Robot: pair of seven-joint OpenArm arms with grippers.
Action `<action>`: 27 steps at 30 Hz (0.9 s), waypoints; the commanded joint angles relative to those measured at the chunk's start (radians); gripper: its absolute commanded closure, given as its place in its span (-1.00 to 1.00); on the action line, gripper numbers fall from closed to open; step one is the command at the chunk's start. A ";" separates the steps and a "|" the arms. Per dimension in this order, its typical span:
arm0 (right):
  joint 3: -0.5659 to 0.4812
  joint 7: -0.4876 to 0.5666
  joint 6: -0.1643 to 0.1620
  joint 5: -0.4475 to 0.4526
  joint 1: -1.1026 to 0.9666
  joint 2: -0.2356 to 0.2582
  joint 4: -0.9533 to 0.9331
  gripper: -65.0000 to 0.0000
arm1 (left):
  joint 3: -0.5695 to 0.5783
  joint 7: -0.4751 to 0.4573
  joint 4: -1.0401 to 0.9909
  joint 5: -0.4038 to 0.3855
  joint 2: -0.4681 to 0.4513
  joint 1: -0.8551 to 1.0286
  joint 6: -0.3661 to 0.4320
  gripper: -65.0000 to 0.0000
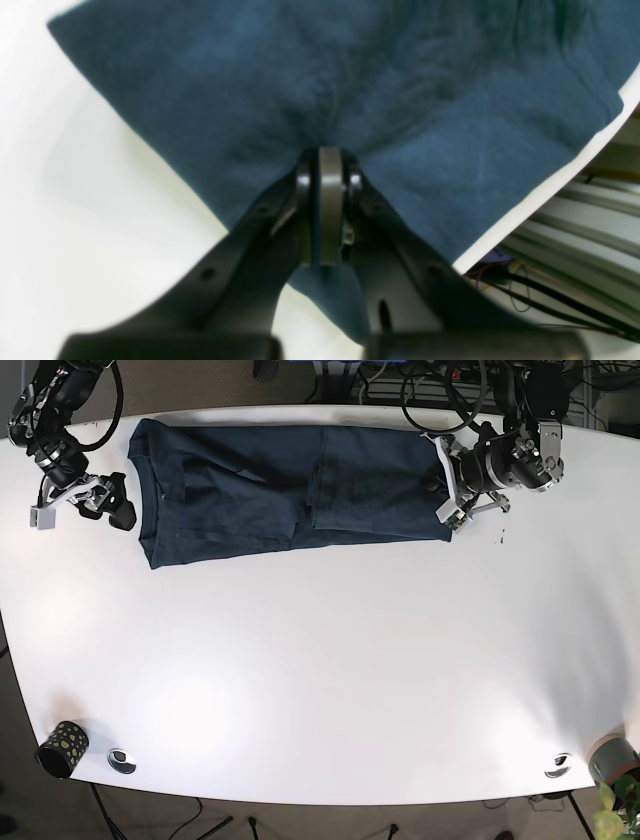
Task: Fold the T-shirt properly
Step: 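Pinch the blue strip's two ends with both grippers, then lift the strip ends and fold them toward the middle with both grippers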
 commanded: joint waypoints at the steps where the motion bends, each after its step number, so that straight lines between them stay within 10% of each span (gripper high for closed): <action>1: 0.003 0.016 0.013 0.025 0.003 0.036 -0.058 -0.80 | -0.005 -0.014 0.010 -0.011 -0.008 -0.007 -0.005 1.00; 22: -0.258 0.016 0.010 0.011 -0.071 -0.144 0.084 -0.79 | -0.045 -0.015 -0.002 -0.011 -0.003 -0.034 -0.005 1.00; 27: -0.267 0.017 0.010 -0.061 -0.063 -0.145 0.085 -0.32 | -0.045 -0.015 -0.002 -0.011 -0.002 -0.034 -0.005 1.00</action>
